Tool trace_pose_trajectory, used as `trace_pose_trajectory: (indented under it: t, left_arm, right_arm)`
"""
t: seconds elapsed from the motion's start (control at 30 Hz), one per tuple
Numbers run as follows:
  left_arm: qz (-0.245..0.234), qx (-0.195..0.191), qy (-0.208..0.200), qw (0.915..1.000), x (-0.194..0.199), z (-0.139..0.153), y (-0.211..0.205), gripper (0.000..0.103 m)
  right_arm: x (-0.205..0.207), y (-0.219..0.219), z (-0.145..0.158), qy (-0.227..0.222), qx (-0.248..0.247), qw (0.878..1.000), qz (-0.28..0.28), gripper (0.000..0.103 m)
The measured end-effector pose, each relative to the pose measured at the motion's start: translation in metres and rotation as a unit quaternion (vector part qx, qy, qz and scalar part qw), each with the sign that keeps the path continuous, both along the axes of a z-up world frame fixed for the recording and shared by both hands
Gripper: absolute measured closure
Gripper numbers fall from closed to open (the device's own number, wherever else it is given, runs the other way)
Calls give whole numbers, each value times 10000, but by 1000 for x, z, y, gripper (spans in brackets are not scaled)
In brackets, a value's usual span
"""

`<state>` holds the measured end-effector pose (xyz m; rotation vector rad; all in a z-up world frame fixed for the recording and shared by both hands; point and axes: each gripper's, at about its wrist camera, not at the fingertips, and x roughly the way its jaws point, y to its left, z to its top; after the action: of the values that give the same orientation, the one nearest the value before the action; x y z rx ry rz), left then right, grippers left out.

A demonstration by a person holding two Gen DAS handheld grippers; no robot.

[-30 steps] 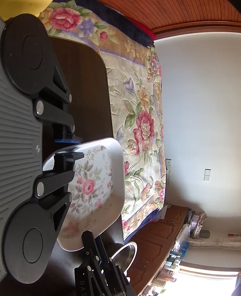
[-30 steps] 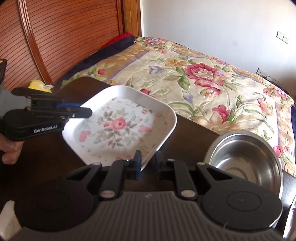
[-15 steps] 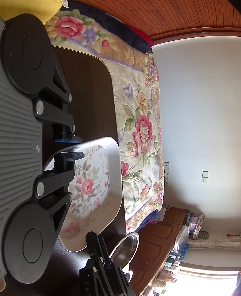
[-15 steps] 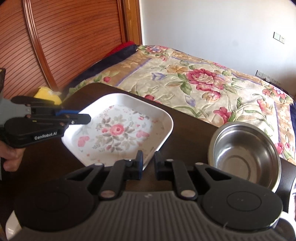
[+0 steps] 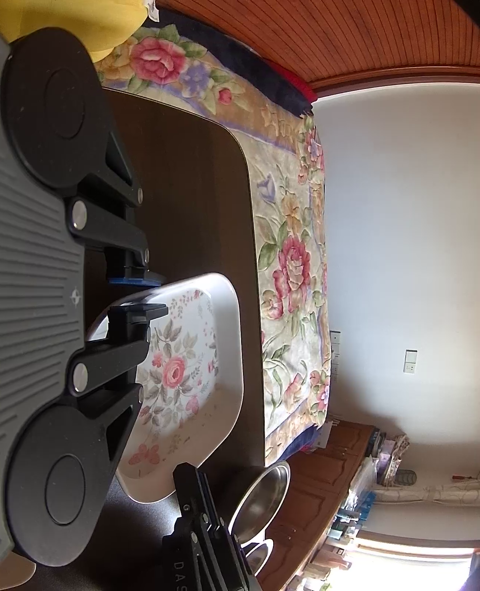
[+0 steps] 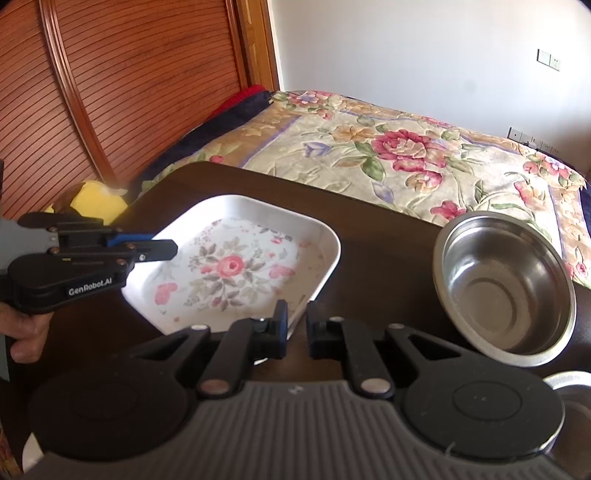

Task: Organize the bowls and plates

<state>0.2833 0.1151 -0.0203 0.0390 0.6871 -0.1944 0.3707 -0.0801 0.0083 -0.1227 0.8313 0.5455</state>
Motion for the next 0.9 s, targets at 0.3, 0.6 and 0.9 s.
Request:
trace_pose_trajectory:
  t: [0.3,0.6,0.9]
  left_arm:
    - [35,-40,-148,9999,-19,13,2,93]
    - [19,-49,-363,9993,-57,32,-5,93]
    - [-26,23,-569,9984,-108,42,-16,93]
  right_arm:
    - [-17,-8,11,-163,149,9998,26,91]
    - [-47,-20,22,-311,274,9991,16,92]
    - [-89,-28,24,-421,377,9984,-19,92]
